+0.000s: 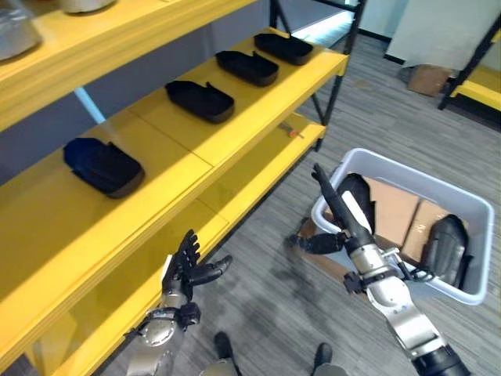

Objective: Move parts from the plastic box to the shelf.

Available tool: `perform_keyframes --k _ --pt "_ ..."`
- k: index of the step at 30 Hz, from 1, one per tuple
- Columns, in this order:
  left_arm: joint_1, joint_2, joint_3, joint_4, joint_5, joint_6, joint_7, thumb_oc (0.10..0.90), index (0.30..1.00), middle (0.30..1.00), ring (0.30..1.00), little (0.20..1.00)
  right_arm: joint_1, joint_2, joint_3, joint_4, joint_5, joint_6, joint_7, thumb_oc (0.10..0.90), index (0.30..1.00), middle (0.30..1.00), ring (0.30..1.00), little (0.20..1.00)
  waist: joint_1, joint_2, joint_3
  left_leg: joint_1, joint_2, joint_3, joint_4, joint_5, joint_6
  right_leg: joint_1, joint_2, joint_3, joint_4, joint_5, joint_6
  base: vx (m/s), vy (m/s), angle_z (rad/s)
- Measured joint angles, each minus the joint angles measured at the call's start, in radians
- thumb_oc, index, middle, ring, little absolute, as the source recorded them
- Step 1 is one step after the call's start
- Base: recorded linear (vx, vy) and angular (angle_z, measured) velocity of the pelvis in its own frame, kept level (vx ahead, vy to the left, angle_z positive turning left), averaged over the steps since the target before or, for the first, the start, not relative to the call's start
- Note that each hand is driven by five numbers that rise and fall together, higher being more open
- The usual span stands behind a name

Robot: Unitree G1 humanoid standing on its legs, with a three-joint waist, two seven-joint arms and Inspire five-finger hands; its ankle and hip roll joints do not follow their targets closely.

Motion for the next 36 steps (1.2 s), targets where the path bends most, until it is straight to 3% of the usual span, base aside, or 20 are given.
perform_keyframes --k 3,8,11,14,16,17,18,21,22,23,26,27,28,32,36 --pt "0.009 -0.02 -0.002 -0.016 0.0 0.0 -0.003 0.9 1.0 1.0 1.0 1.0 0.01 -0.017 -0.002 0.0 0.008 0.0 0.007 0.9 1.0 1.0 1.0 1.0 -0.037 0.031 -0.018 0.0 0.024 0.003 -0.002 0.014 -0.017 -0.01 0.027 0.008 -0.007 0.002 -0.01 0.06 -0.31 -0.26" --pt "-0.012 -0.023 -0.008 -0.017 0.001 0.0 -0.019 0.9 1.0 1.0 1.0 1.0 0.046 -0.037 -0.035 -0.002 0.008 -0.004 0.016 0.9 1.0 1.0 1.0 1.0 -0.038 0.057 -0.038 0.009 0.058 -0.005 0.009 0.067 0.038 -0.004 0.067 0.03 -0.011 -0.008 -0.042 0.06 -0.27 -0.14" --pt "-0.01 -0.012 -0.011 -0.003 0.001 0.001 -0.021 0.9 1.0 1.0 1.0 1.0 0.067 -0.041 -0.052 0.004 0.008 -0.008 0.017 0.9 1.0 1.0 1.0 1.0 -0.031 0.045 -0.037 -0.008 0.119 -0.069 0.123 0.119 -0.023 -0.031 0.096 0.062 0.089 -0.093 -0.085 0.04 -0.285 -0.27" --pt "-0.022 -0.005 -0.029 0.001 0.0 0.0 -0.024 0.9 1.0 1.0 1.0 1.0 0.104 -0.041 -0.087 -0.02 0.018 -0.018 0.015 0.9 1.0 1.0 1.0 1.0 -0.016 0.007 -0.037 -0.073 0.132 -0.129 0.215 0.239 -0.014 -0.032 0.091 0.073 0.106 -0.096 -0.137 0.01 -0.045 -0.18" --pt "-0.027 -0.007 -0.053 0.001 0.0 0.001 -0.026 0.9 1.0 1.0 1.0 1.0 0.104 -0.043 -0.103 -0.024 0.02 -0.018 0.009 0.9 1.0 1.0 1.0 1.0 -0.02 -0.007 -0.03 -0.114 0.085 -0.176 0.266 0.156 -0.027 -0.036 0.094 0.093 0.092 -0.087 -0.158 0.04 -0.027 -0.07" --pt "-0.038 -0.018 -0.07 0.002 -0.004 0.0 -0.031 0.9 1.0 1.0 1.0 1.0 0.101 -0.047 -0.109 -0.026 0.023 -0.018 -0.001 0.9 1.0 1.0 1.0 1.0 -0.017 -0.021 -0.023 -0.128 -0.011 -0.292 0.234 0.042 -0.037 -0.044 0.079 0.113 0.079 -0.087 -0.176 0.12 -0.017 -0.41" --pt "-0.05 -0.04 -0.092 0.001 -0.039 0.001 -0.044 0.9 1.0 1.0 1.0 1.0 0.077 -0.045 -0.11 -0.025 0.028 -0.018 -0.004 0.9 1.0 1.0 1.0 1.0 0.01 -0.019 -0.01 -0.146 -0.123 -0.351 0.142 -0.024 -0.004 -0.048 0.088 0.143 0.044 -0.058 -0.187 0.14 0.018 -0.45" --pt "-0.053 -0.045 -0.094 0.003 -0.04 0.003 -0.042 0.9 1.0 1.0 1.0 1.0 0.084 -0.025 -0.106 -0.026 0.028 -0.02 -0.001 0.9 1.0 1.0 1.0 1.0 0.008 -0.016 -0.001 -0.2 -0.133 -0.319 0.101 -0.023 -0.002 -0.021 0.13 0.146 0.007 -0.062 -0.193 0.22 0.102 -0.44" --pt "-0.06 -0.046 -0.093 0.014 -0.037 0.003 -0.037 0.9 1.0 1.0 1.0 1.0 0.075 -0.027 -0.103 -0.02 0.027 -0.023 -0.001 0.9 1.0 1.0 1.0 1.0 0.029 -0.018 0.025 -0.217 -0.16 -0.465 -0.015 -0.017 -0.011 -0.019 0.152 0.213 -0.001 -0.061 -0.19 0.24 0.147 -1.04" --pt "-0.059 -0.048 -0.093 0.025 -0.037 0.004 -0.034 0.9 1.0 1.0 1.0 1.0 0.07 -0.027 -0.103 -0.013 0.027 -0.023 -0.001 0.9 1.0 1.0 1.0 1.0 0.04 -0.003 0.032 -0.223 -0.155 -0.483 -0.021 -0.007 -0.01 -0.01 0.16 0.23 -0.011 -0.048 -0.193 0.23 0.135 -1.22" --pt "-0.059 -0.054 -0.089 0.041 -0.036 0.007 -0.021 0.9 1.0 1.0 1.0 1.0 0.079 -0.039 -0.104 0.011 0.028 -0.022 0.004 0.9 1.0 1.0 1.0 1.0 0.033 0.05 0.049 -0.186 -0.151 -0.571 -0.025 -0.015 0.001 0.027 0.176 0.343 -0.03 -0.065 -0.15 0.27 0.171 -1.17" --pt "-0.058 -0.056 -0.086 0.042 -0.036 0.007 -0.022 0.9 1.0 1.0 1.0 1.0 0.09 -0.055 -0.107 0.01 0.028 -0.022 0.012 0.9 1.0 1.0 1.0 1.0 0.028 0.078 0.051 -0.152 -0.142 -0.561 -0.025 0.014 0.021 0.045 0.178 0.37 -0.035 -0.075 -0.123 0.38 0.258 -1.22" --pt "-0.07 -0.054 -0.083 0.047 -0.036 0.007 -0.021 0.9 1.0 1.0 1.0 1.0 0.108 -0.049 -0.114 0.013 0.028 -0.021 0.016 0.9 1.0 1.0 1.0 1.0 0.018 0.072 0.051 -0.137 -0.154 -0.521 -0.021 0.057 0.038 0.054 0.156 0.39 -0.033 -0.085 -0.104 0.27 0.195 -0.84" --pt "-0.133 -0.003 -0.071 0.025 -0.037 0.003 -0.022 0.9 1.0 1.0 1.0 1.0 0.152 0.005 -0.116 0.009 0.028 -0.021 0.035 0.9 1.0 1.0 1.0 1.0 0.001 0.004 0.046 -0.083 -0.244 -0.397 -0.02 0.017 0.114 0.049 0.048 0.372 0.012 -0.115 -0.056 0.25 0.188 -0.65" --pt "-0.172 0.033 -0.073 0.0 -0.037 -0.013 -0.022 0.9 1.0 1.0 1.0 1.0 0.129 0.036 -0.104 0.008 0.028 -0.021 0.038 0.9 1.0 1.0 1.0 1.0 0.007 -0.002 0.046 -0.053 -0.272 -0.323 -0.021 -0.017 0.142 0.039 0.004 0.391 0.02 -0.106 -0.026 0.17 0.183 -0.49"
